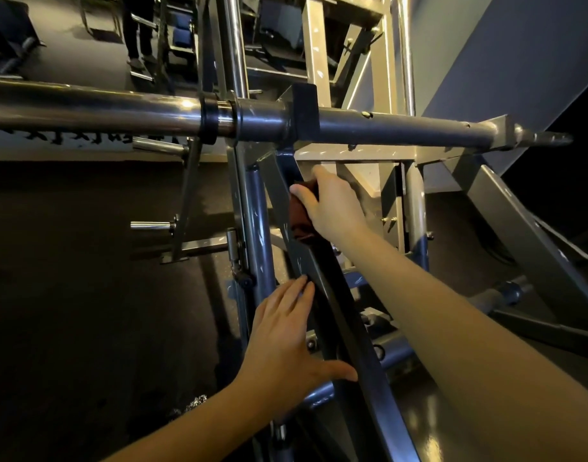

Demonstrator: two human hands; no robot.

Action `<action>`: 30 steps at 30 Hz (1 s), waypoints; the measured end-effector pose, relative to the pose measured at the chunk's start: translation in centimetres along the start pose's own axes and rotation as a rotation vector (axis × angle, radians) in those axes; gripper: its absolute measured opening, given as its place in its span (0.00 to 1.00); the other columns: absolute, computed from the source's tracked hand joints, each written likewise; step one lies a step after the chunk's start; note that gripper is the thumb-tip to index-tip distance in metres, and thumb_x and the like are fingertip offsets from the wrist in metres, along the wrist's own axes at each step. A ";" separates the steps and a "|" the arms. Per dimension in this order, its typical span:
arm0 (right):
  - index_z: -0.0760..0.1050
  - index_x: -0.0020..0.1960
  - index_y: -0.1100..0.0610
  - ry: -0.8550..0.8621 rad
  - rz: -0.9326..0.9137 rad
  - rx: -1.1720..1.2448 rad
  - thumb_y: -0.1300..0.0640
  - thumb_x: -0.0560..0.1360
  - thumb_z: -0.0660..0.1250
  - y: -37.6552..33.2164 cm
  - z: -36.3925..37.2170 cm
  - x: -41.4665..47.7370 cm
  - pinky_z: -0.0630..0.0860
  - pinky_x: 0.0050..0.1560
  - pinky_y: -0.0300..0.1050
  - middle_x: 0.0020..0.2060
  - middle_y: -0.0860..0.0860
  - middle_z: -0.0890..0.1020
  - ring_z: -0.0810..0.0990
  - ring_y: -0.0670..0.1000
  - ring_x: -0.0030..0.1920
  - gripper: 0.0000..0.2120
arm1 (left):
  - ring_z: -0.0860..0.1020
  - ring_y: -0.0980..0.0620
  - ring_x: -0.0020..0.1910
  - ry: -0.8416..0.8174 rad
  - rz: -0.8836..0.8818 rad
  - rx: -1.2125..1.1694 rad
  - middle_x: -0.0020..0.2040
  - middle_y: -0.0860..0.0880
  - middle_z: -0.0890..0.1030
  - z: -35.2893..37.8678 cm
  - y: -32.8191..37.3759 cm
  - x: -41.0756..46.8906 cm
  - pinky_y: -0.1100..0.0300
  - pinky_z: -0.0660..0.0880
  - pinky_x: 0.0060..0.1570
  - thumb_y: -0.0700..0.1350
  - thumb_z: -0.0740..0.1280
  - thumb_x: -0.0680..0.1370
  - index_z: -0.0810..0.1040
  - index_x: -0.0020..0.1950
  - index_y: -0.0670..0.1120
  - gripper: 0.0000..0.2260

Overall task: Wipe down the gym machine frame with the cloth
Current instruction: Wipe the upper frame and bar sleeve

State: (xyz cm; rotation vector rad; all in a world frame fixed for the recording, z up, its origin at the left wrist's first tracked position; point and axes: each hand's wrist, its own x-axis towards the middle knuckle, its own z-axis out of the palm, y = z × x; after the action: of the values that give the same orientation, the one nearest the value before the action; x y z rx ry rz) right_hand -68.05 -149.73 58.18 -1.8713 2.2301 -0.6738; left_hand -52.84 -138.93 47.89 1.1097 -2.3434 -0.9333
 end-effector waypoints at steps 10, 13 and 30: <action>0.73 0.59 0.50 -0.053 -0.031 -0.027 0.40 0.82 0.62 0.1 0.0 -1.6 0.74 0.48 0.38 0.50 0.45 0.77 0.77 0.48 0.52 0.15 | 0.36 0.62 0.77 0.015 0.051 -0.006 0.82 0.61 0.42 0.0 -0.1 0.1 0.54 0.36 0.78 0.75 0.71 0.65 0.43 0.83 0.58 0.57; 0.72 0.67 0.53 0.008 0.037 0.035 0.41 0.82 0.62 -1.1 0.4 2.6 0.72 0.54 0.42 0.59 0.52 0.80 0.79 0.54 0.61 0.20 | 0.36 0.61 0.78 -0.024 0.045 0.016 0.82 0.61 0.40 -0.8 -0.3 0.1 0.53 0.36 0.78 0.74 0.70 0.67 0.44 0.83 0.57 0.55; 0.72 0.66 0.51 0.077 0.111 0.039 0.42 0.83 0.62 0.0 0.2 3.1 0.76 0.59 0.47 0.55 0.49 0.80 0.80 0.53 0.60 0.17 | 0.54 0.53 0.81 0.137 0.107 0.053 0.82 0.53 0.59 -6.6 -3.4 8.8 0.44 0.57 0.79 0.77 0.70 0.60 0.56 0.83 0.51 0.59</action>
State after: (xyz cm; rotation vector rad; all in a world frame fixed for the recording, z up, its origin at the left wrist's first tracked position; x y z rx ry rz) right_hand -68.57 -152.78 58.51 -1.7169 2.3301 -0.7772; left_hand -52.60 -150.12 50.70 1.0238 -2.3019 -0.7374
